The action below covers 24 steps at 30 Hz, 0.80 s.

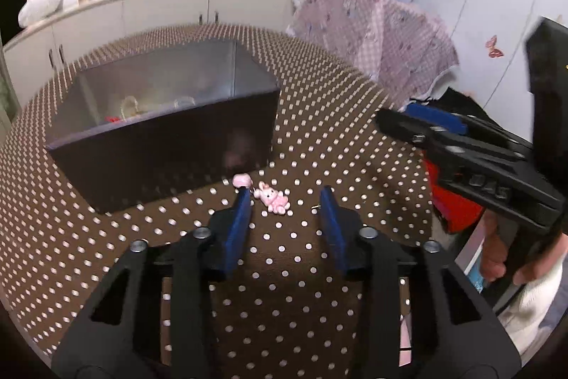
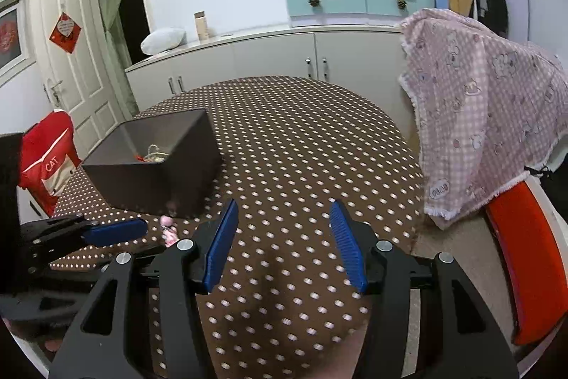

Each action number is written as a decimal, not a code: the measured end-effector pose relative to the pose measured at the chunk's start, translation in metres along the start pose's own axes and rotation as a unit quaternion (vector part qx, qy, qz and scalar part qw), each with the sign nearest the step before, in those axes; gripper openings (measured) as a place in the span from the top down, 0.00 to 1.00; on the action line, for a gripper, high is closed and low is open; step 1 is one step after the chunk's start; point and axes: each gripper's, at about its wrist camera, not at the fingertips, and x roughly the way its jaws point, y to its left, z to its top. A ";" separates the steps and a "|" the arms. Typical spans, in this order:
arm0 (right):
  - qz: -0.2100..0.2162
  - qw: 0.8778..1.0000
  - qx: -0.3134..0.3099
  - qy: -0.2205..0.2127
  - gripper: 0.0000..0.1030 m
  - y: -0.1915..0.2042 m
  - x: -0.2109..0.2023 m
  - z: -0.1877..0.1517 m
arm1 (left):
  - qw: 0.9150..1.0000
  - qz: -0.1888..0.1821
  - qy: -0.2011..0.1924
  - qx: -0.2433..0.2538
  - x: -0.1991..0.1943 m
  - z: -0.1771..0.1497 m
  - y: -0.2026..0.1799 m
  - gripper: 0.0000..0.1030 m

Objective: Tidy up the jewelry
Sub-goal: 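Grasp the pink bunny charm with the left gripper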

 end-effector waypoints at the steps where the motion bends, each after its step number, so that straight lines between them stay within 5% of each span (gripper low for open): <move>1: -0.001 1.000 0.002 0.001 0.51 -0.004 -0.001 -0.001 | 1.000 0.006 0.008 -0.005 0.004 0.000 0.000 0.65; 11: 0.013 1.000 0.003 0.014 0.51 -0.003 0.004 -0.013 | 0.999 0.034 0.010 -0.023 0.013 0.005 0.003 0.85; 24: 0.060 0.998 -0.017 0.023 0.51 0.021 0.001 -0.019 | 0.999 0.005 -0.017 -0.033 -0.009 -0.006 0.013 0.85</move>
